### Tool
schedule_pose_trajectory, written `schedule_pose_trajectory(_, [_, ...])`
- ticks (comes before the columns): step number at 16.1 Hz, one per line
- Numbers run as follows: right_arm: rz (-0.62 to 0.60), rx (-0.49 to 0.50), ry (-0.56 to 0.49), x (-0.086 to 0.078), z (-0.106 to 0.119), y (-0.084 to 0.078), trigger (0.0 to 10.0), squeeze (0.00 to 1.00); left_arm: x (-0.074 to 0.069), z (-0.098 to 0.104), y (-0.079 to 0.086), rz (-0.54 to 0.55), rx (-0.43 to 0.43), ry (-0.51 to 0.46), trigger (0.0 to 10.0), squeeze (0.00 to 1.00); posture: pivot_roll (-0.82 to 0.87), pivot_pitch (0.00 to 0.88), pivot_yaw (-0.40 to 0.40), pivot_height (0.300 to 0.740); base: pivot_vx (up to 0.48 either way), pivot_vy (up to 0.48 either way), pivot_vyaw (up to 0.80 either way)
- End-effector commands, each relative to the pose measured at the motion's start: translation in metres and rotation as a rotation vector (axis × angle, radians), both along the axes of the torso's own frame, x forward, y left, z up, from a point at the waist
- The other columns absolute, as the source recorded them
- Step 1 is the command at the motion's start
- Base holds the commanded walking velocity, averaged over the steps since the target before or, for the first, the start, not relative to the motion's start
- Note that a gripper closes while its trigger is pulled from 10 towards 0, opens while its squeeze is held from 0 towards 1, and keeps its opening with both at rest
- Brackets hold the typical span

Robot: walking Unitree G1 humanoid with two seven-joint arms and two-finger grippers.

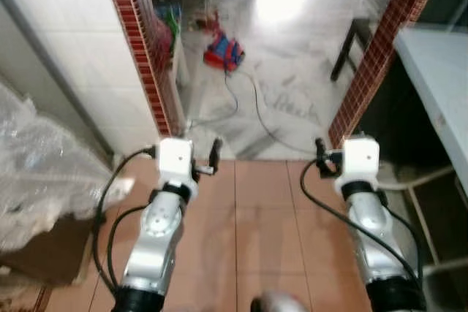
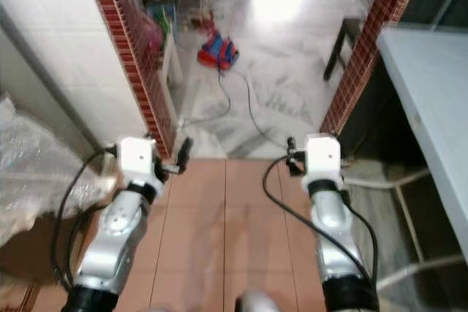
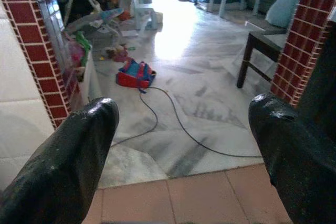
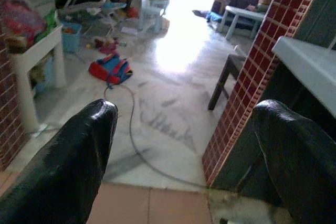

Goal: Restocking fridge

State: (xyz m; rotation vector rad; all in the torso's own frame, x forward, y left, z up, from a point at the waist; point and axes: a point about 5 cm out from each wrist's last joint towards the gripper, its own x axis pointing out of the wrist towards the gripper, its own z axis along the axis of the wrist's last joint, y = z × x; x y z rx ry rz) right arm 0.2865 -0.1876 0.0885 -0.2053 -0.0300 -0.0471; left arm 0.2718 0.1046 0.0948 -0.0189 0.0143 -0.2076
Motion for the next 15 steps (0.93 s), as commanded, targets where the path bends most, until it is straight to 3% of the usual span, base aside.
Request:
schedule_pose_trajectory(1, [0.035, 0.023, -0.030, 0.004, 0.008, 0.011, 10.0, 0.00, -0.001, -0.003, 0.010, 0.026, 0.010, 0.012, 10.0, 0.00, 0.02, 0.074, 0.043, 0.740, 0.379, 0.251, -0.80])
schedule_pose_trajectory(12, [0.049, 0.016, -0.015, -0.006, 0.004, 0.017, 10.0, 0.00, 0.001, -0.006, 0.007, 0.017, 0.012, 0.016, 10.0, 0.00, 0.02, 0.070, 0.036, 0.740, 0.338, 0.341, -0.80])
schedule_pose_trajectory(15, [0.045, 0.020, -0.016, -0.006, 0.005, 0.017, 10.0, 0.00, 0.000, -0.007, 0.004, -0.002, 0.026, 0.018, 10.0, 0.00, 0.01, 0.068, 0.035, 0.740, 0.354, 0.000, -0.80])
